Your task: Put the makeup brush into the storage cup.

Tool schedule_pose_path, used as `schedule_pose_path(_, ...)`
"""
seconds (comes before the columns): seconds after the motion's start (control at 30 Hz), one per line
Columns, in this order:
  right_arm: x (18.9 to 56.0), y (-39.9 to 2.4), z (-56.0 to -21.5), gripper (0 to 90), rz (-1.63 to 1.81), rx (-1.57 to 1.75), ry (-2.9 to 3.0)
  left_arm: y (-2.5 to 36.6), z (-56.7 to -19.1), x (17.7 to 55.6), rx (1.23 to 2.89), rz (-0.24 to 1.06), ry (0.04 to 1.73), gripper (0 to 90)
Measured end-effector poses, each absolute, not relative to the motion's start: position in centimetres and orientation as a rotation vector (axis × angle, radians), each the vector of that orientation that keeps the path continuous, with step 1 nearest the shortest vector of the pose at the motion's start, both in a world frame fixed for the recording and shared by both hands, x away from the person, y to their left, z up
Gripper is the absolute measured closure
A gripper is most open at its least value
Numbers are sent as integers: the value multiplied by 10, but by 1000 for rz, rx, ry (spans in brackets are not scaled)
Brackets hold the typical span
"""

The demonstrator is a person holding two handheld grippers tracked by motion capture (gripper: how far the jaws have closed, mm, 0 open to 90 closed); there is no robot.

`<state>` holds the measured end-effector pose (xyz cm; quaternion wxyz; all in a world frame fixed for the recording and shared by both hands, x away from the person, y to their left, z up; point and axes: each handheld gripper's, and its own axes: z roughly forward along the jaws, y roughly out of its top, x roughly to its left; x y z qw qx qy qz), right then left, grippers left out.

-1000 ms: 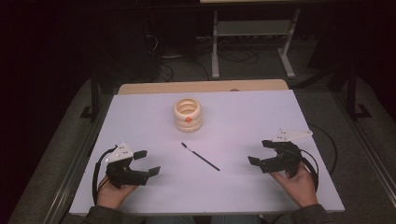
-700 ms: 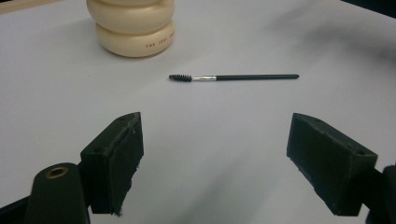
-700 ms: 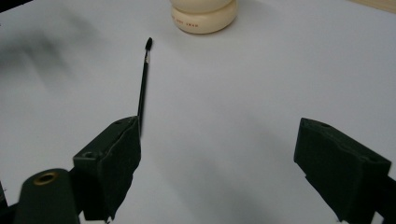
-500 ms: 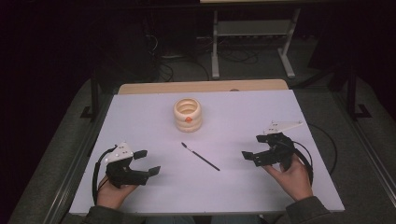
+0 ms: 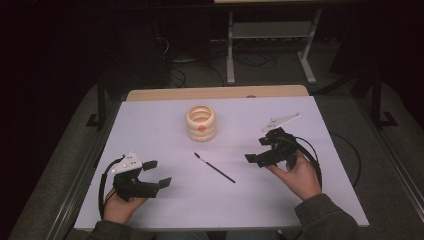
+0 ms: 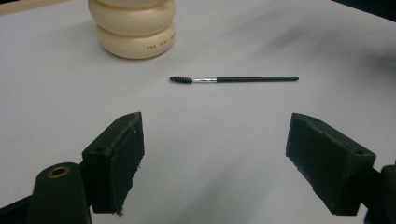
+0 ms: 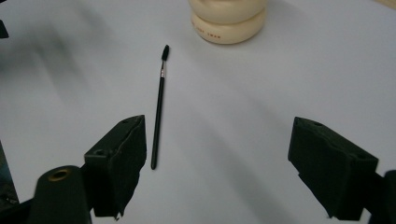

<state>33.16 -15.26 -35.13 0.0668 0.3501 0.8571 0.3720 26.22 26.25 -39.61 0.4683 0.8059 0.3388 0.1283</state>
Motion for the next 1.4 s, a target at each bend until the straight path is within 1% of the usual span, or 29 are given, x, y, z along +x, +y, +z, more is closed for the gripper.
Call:
schedule_pose_path(0.23,343,-130,-351,209,1079,1025,2642,263,-396,262,1975,315,830,193)
schedule_pose_path(0.47,356,-108,-359,232,1002,1020,2703,264,-395,262,1972,313,830,195)
schedule_pose_path(0.5,357,-105,-360,240,994,1015,2712,264,-395,262,1972,314,829,196)
schedule_pose_path(0.53,358,-101,-361,270,980,1004,2728,264,-395,263,1972,313,829,196)
schedule_pose_path(0.63,359,-95,-363,281,959,1008,2747,264,-395,263,1968,310,830,197)
schedule_pose_path(1.0,362,-75,-379,380,849,996,2820,264,-395,263,1971,310,828,199)
schedule_pose_path(1.4,362,-59,-396,461,775,982,2870,264,-397,264,1965,301,834,200)
